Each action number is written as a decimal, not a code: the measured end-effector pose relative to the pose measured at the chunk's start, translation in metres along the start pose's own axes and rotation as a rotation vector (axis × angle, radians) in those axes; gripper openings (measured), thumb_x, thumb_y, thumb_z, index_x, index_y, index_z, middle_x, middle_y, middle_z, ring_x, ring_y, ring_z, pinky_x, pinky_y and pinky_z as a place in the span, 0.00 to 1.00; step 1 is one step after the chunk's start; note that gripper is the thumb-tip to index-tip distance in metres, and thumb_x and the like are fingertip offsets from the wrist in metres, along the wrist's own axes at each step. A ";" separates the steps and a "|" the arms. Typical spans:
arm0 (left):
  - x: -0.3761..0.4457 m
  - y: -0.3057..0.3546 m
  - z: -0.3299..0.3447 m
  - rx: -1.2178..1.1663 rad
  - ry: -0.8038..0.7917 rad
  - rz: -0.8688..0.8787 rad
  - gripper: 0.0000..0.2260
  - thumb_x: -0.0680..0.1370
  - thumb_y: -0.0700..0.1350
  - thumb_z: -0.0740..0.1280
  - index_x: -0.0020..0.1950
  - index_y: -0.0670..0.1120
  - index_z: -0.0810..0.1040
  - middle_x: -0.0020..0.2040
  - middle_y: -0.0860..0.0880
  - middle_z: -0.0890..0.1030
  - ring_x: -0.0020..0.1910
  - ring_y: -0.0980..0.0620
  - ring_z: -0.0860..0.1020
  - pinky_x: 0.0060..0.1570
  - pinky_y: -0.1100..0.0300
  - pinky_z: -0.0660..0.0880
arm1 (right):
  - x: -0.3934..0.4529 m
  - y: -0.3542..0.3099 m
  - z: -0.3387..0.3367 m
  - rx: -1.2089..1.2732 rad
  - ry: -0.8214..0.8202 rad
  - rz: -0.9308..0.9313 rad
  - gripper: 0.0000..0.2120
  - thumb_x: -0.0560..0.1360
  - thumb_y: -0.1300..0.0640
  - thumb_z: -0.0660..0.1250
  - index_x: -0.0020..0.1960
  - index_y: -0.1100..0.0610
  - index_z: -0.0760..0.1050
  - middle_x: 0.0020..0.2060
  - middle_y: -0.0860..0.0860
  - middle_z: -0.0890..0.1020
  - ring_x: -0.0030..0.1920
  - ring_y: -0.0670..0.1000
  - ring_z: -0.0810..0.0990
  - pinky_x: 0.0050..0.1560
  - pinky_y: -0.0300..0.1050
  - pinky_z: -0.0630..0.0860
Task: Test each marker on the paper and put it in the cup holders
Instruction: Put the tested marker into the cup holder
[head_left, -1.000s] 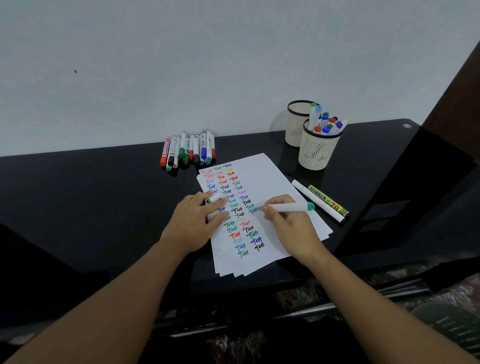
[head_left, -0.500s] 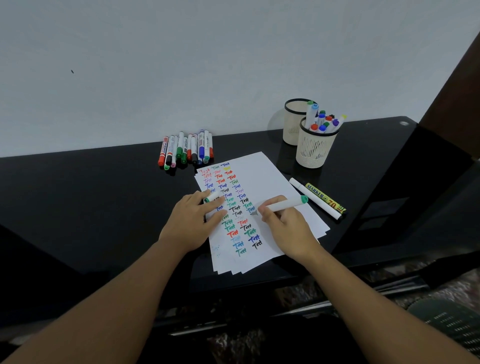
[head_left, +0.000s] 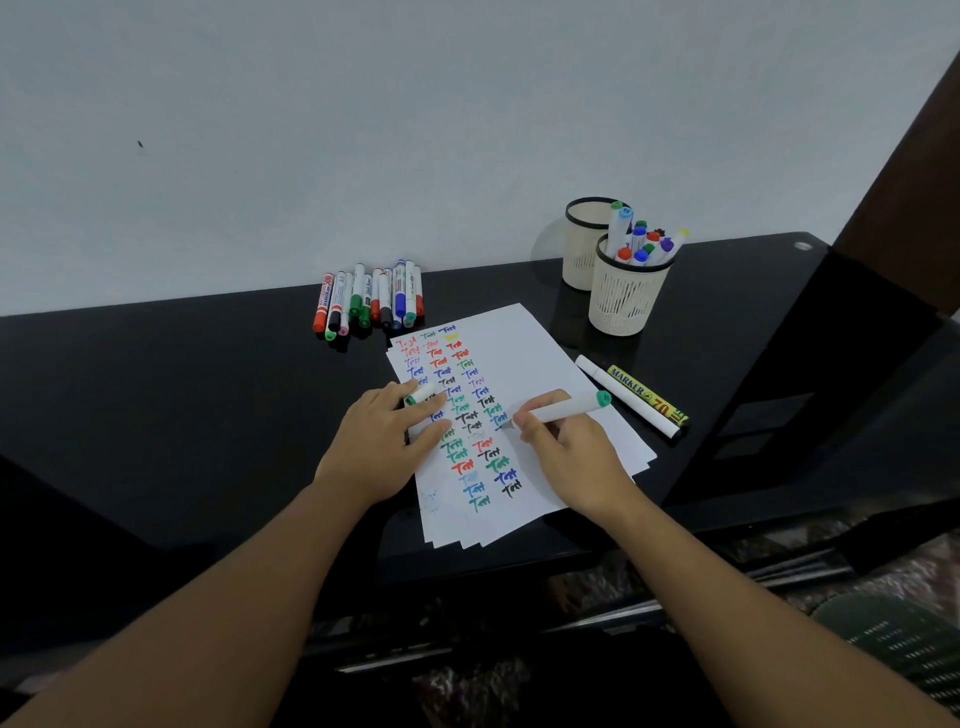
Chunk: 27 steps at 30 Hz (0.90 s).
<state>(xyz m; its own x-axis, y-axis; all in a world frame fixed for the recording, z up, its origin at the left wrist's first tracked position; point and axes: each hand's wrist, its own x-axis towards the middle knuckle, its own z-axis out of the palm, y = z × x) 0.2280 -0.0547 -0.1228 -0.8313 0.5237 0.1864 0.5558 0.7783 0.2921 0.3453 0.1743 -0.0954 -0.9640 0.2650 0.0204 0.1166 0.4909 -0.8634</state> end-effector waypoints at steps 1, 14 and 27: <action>0.000 0.000 0.000 -0.003 0.003 -0.001 0.22 0.82 0.64 0.57 0.75 0.61 0.71 0.77 0.52 0.67 0.74 0.50 0.64 0.74 0.52 0.58 | 0.000 0.000 0.000 -0.005 -0.009 0.000 0.07 0.85 0.47 0.62 0.57 0.48 0.76 0.47 0.43 0.82 0.50 0.45 0.80 0.52 0.46 0.76; 0.001 -0.002 0.001 0.002 -0.010 -0.006 0.22 0.82 0.64 0.57 0.75 0.62 0.70 0.77 0.52 0.67 0.74 0.50 0.63 0.73 0.53 0.58 | -0.004 0.000 -0.001 0.011 0.014 -0.006 0.07 0.85 0.48 0.61 0.55 0.49 0.75 0.46 0.44 0.82 0.49 0.45 0.79 0.45 0.41 0.71; 0.000 -0.001 0.000 -0.012 -0.023 -0.019 0.30 0.77 0.70 0.48 0.74 0.62 0.71 0.77 0.52 0.67 0.74 0.49 0.63 0.74 0.51 0.59 | -0.002 0.001 -0.001 -0.003 0.042 0.001 0.07 0.85 0.48 0.61 0.56 0.51 0.75 0.44 0.44 0.81 0.46 0.43 0.79 0.42 0.38 0.70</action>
<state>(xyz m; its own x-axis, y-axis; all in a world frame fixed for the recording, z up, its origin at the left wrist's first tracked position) 0.2270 -0.0554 -0.1234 -0.8410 0.5171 0.1593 0.5400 0.7839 0.3065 0.3474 0.1750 -0.0955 -0.9530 0.3003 0.0408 0.1184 0.4928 -0.8621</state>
